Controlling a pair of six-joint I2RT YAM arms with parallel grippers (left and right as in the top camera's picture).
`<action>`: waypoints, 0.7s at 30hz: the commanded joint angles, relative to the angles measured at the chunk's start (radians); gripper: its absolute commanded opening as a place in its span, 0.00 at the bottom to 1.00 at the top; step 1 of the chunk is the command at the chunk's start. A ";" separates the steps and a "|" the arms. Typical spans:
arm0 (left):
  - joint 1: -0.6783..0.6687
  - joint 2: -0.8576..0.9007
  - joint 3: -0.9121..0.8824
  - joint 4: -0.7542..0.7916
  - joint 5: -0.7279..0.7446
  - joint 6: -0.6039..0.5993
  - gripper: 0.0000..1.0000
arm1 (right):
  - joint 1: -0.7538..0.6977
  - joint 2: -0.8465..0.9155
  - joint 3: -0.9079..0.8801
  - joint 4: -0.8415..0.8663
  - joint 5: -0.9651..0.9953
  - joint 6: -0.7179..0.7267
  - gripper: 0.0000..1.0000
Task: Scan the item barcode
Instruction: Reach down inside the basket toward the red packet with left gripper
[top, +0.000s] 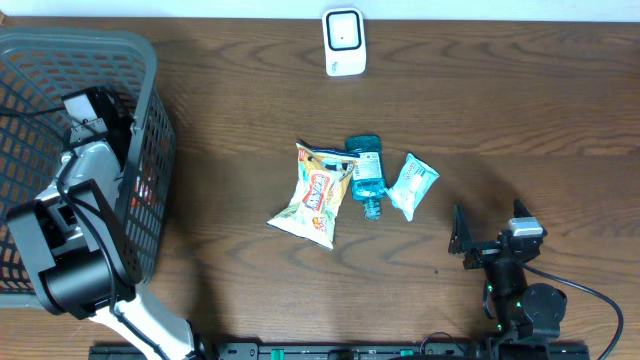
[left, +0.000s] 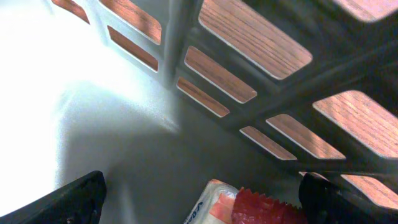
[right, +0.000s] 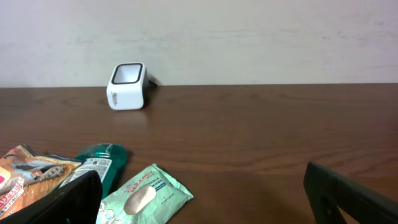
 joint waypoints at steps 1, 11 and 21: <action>0.002 0.157 -0.129 -0.094 0.043 -0.044 1.00 | 0.006 -0.005 -0.001 -0.004 0.002 -0.008 0.99; 0.002 0.157 -0.129 -0.097 0.043 -0.044 1.00 | 0.006 -0.005 -0.001 -0.004 0.002 -0.008 0.99; 0.002 0.157 -0.129 -0.116 0.043 -0.044 1.00 | 0.006 -0.005 -0.001 -0.004 0.002 -0.008 0.99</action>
